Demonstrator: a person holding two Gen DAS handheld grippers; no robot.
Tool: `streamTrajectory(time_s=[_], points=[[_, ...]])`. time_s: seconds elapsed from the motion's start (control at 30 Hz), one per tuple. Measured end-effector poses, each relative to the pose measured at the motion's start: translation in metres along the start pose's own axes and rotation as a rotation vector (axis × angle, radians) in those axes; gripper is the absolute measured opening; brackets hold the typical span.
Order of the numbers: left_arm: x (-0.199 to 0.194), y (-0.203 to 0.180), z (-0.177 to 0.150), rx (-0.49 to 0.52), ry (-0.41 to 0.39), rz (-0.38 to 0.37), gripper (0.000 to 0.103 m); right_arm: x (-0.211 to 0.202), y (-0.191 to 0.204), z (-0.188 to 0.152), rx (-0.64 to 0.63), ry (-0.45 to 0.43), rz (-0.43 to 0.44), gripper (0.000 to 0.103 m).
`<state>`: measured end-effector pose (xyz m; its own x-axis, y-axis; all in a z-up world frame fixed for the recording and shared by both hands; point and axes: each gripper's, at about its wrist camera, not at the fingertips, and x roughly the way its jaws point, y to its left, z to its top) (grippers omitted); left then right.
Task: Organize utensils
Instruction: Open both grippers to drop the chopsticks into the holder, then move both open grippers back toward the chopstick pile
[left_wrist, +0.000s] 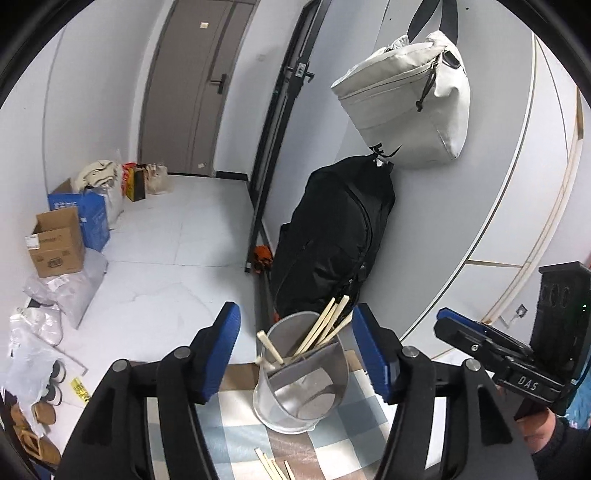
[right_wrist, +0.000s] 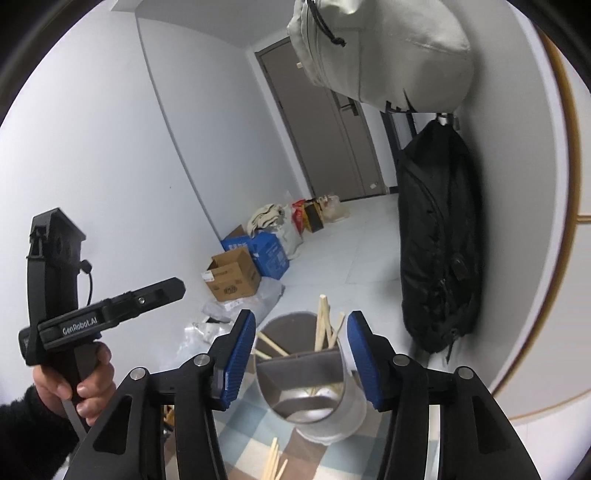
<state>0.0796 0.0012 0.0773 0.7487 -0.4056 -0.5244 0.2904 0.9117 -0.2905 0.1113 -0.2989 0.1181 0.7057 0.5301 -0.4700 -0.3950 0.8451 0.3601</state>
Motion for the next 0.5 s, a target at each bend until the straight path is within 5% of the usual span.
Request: streamTrajectory(time_s=[0.37,0.5], points=[[-0.036,-0.009,-0.036,0.002,-0.082,0.18,0.071,-0.033,0.024,-0.03,-0.007,-0.054,-0.043,0.066],[-0.045,-0.006,-0.05,-0.016,-0.096,0.211,0.081,-0.033,0.033,-0.046,-0.022,-0.037,-0.053,0.067]])
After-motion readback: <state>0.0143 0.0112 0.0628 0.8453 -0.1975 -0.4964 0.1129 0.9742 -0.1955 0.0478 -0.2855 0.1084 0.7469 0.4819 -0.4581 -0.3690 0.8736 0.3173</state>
